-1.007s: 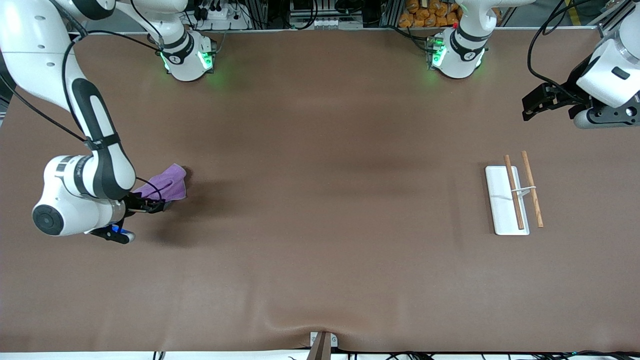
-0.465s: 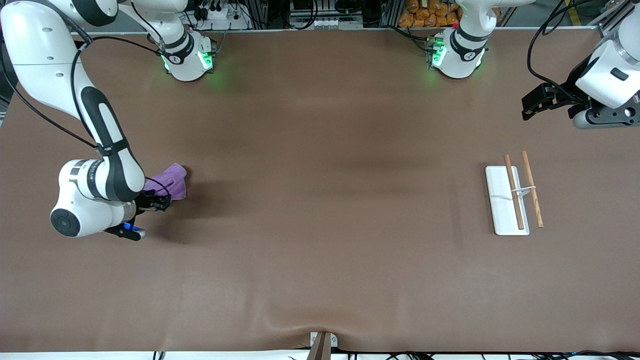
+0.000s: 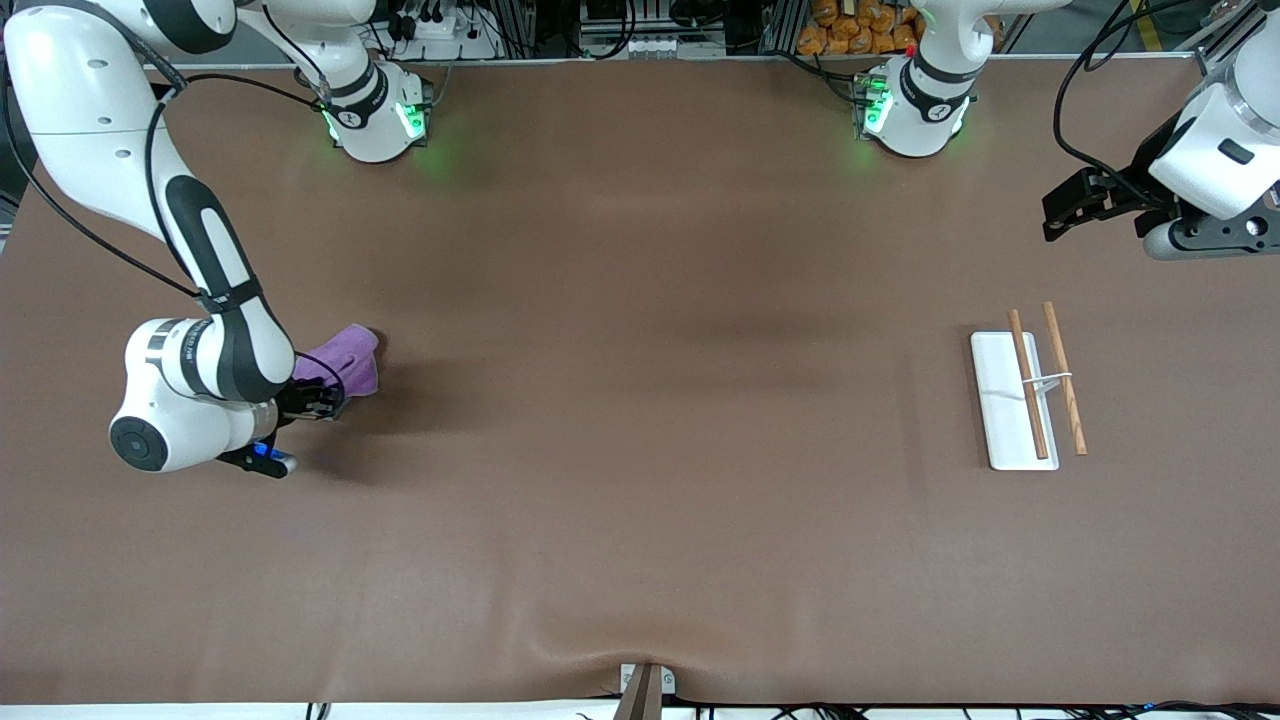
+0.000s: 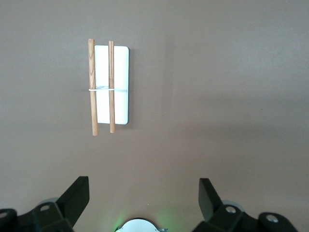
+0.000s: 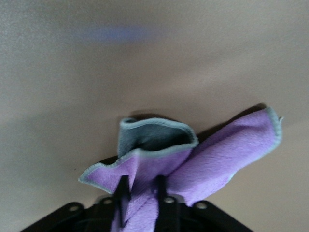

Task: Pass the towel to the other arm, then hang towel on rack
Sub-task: 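Lower the right gripper onto the purple towel and close on it, then lift the towel with the right gripper while the left gripper approaches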

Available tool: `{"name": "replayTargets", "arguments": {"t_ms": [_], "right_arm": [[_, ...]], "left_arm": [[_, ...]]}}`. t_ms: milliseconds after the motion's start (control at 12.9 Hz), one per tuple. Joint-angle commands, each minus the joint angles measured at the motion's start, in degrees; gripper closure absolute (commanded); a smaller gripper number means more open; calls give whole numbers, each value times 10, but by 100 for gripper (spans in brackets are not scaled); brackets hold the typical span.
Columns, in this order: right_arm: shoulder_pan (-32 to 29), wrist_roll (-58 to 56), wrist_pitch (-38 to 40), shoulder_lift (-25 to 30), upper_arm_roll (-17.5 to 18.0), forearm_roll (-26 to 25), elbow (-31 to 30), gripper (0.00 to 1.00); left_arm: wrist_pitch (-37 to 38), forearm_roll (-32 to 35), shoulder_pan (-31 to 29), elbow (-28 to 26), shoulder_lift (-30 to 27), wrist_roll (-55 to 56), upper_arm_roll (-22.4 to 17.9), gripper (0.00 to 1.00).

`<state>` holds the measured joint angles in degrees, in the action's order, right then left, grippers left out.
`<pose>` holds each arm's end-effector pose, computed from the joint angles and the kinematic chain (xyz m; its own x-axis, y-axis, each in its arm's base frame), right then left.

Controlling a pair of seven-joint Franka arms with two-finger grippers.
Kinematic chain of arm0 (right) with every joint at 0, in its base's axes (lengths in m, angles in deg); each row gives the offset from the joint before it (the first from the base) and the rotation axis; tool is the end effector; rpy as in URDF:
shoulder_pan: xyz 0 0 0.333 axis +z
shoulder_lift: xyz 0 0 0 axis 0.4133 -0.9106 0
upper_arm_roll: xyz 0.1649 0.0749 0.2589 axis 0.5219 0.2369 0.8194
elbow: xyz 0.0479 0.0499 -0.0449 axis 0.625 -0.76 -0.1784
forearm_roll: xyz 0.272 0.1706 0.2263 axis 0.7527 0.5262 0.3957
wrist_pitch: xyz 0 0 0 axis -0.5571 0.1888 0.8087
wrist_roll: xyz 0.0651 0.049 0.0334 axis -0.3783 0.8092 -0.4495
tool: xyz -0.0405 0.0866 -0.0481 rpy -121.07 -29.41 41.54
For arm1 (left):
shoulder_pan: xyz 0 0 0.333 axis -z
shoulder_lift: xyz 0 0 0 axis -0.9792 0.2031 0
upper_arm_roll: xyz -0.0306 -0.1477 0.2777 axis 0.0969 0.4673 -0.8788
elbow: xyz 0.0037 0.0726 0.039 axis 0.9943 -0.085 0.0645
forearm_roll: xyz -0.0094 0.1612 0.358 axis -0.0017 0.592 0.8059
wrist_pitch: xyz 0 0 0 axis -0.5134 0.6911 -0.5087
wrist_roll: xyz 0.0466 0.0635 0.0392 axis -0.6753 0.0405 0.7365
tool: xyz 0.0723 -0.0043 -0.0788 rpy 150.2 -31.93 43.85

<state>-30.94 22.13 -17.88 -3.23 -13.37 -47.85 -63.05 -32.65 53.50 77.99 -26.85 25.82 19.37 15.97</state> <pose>0.6213 -0.0190 0.1889 0.8365 -0.2691 -0.4773 -0.2901 -0.9565 0.0309 0.5244 -0.0739 0.6311 0.9973 0.0239 -0.0695 0.0221 -0.9994 -0.0271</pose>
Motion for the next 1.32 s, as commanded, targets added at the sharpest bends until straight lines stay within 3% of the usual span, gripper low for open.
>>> {"name": "replayTargets", "arguments": {"t_ms": [0,465,1007,1239], "right_arm": [[0,8,14,1,4,15,6,100],[34,81,182,6,6,42,124,100],[41,225,275,31,8,239,174,100],[84,333,274,46,10,273,192,100]], "left_arm": [[7,-9,-3,0,0,-1,1,0],[7,-9,-2,0,0,-1,1,0],[7,-9,5,7,0,11,7,0],[7,-9,3,10,-6,34,30,0]]}}
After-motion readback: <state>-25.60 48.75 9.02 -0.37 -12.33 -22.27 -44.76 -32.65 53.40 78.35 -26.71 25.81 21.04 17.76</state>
